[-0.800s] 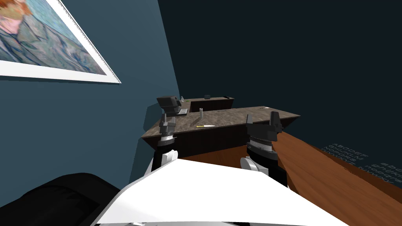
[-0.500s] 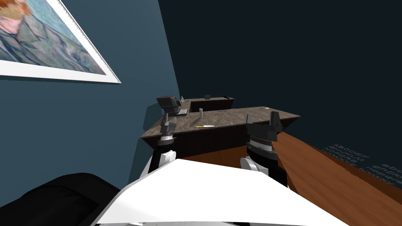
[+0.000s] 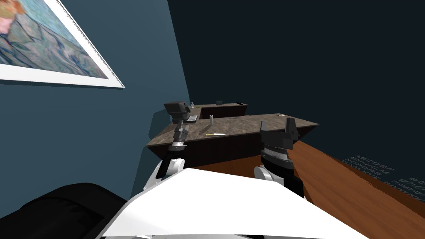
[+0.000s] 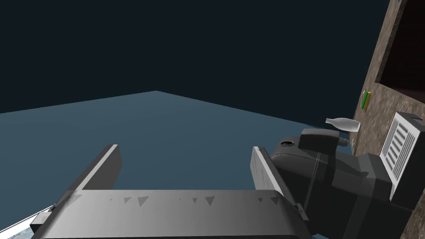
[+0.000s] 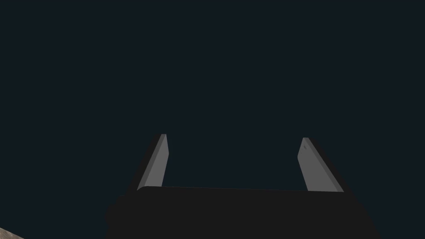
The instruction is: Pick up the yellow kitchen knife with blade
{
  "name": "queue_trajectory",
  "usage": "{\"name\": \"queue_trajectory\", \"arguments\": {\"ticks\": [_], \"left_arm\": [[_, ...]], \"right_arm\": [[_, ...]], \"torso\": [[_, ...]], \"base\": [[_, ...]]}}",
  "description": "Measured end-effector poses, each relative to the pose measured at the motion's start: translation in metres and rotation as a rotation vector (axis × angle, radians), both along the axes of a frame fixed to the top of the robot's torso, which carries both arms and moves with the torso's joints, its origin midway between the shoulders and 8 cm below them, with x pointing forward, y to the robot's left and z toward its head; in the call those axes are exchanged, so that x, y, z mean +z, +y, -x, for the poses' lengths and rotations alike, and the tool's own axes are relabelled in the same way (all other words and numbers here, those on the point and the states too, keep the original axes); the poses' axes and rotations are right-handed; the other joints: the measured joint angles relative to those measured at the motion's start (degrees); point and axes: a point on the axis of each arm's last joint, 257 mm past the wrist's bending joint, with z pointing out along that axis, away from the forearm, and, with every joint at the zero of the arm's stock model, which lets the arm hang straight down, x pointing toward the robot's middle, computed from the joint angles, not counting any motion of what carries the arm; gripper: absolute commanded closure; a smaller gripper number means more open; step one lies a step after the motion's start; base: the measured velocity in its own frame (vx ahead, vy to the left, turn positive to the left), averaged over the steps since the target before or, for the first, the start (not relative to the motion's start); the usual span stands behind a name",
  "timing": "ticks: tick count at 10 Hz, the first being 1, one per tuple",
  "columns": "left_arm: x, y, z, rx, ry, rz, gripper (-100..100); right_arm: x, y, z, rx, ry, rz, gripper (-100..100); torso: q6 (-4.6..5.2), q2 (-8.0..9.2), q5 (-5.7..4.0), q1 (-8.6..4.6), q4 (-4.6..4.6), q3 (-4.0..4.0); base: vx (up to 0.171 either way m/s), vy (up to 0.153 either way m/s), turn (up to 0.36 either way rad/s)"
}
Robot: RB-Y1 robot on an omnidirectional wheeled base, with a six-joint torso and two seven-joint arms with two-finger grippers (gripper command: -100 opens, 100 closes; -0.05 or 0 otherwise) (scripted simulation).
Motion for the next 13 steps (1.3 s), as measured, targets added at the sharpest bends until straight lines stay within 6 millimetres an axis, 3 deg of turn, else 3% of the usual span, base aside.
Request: {"name": "queue_trajectory", "arguments": {"ticks": [13], "left_arm": [[-0.075,0.015,-0.047,0.030,0.321,-0.018,-100]], "right_arm": [[0.000,0.000,0.000,0.000,0.000,0.000,0]], "torso": [[0.00,0.06,0.00,0.02,0.01,0.03]], "base": [[0.038,-0.062,0.016]]}}
